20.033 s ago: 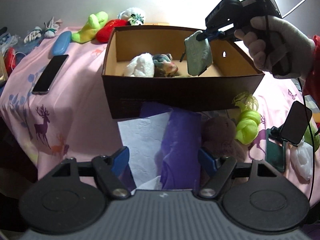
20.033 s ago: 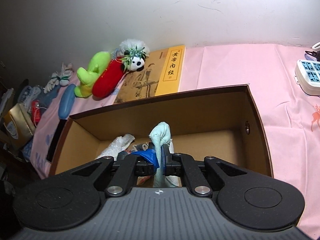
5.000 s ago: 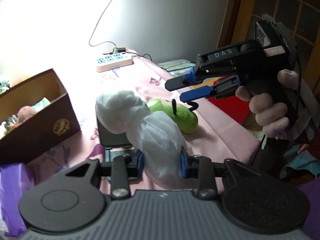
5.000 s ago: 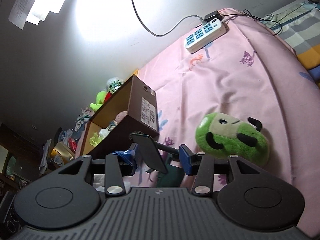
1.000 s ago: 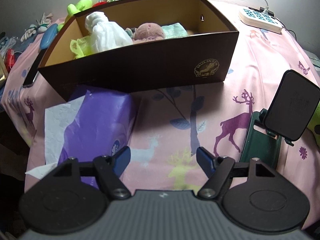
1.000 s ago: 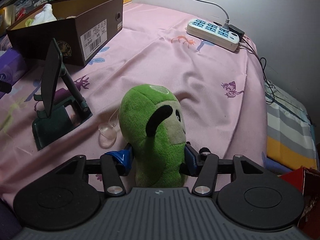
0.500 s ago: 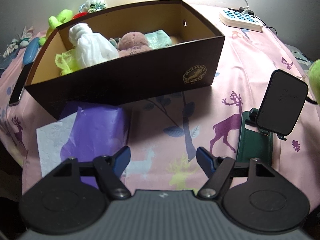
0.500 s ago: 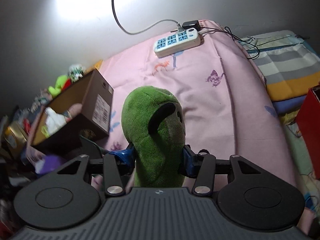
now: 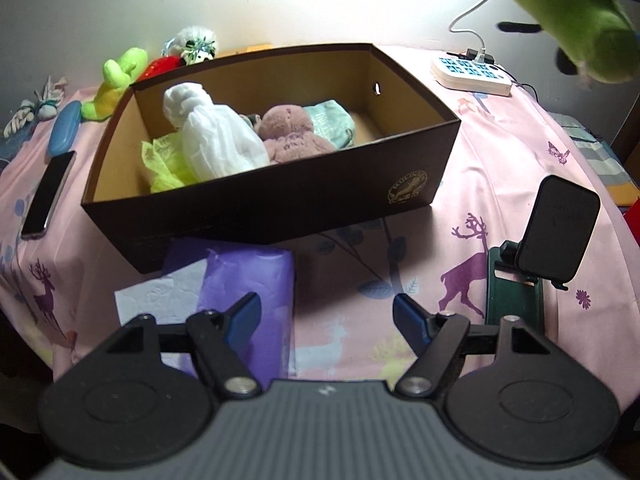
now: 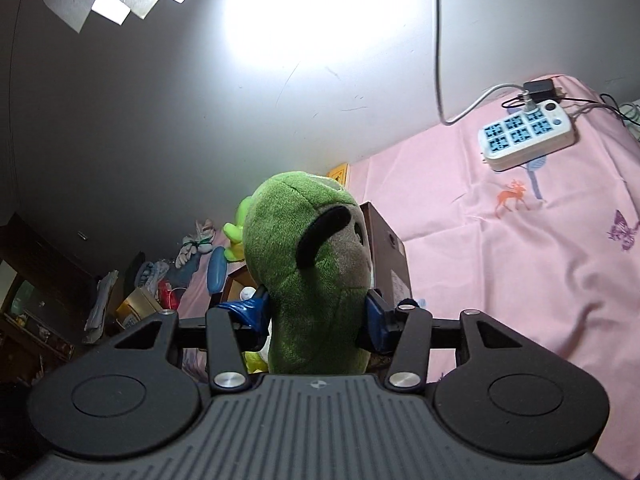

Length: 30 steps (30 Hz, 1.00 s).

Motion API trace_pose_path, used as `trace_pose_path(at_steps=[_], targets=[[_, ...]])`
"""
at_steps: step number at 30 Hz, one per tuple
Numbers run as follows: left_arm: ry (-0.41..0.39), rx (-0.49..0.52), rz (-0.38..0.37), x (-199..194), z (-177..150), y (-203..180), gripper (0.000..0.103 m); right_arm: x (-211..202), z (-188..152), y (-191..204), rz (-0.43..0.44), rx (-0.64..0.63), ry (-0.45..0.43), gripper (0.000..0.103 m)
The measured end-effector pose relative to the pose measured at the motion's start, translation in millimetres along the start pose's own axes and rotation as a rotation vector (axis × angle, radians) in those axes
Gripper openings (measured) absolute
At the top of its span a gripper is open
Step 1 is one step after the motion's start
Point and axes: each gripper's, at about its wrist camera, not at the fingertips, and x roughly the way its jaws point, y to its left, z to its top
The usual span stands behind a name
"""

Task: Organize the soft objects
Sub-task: 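Carry the green plush into the box and open the right gripper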

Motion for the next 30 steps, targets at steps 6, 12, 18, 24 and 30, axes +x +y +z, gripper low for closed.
trace_pose_path(at_steps=[6,12,18,24,30], targets=[[-0.052,0.001,0.012,-18,-9,24,0.075,84,4,32,-0.093,-0.101,0.071,0.033],[-0.090,-0.034,0.039,-36,-20,58,0.076,157,-11,42,-0.251,-0.197,0.143,0.033],[-0.092,-0.081,0.063,-44,-31,84,0.076,206,-30,42,-0.428,-0.285,0.198,0.034],[-0.089,-0.101,0.058,-42,-33,96,0.077,226,-47,49,-0.518,-0.399,0.237,0.038],[-0.095,-0.090,0.049,-38,-22,96,0.078,208,-38,47,-0.486,-0.338,0.239,0.040]])
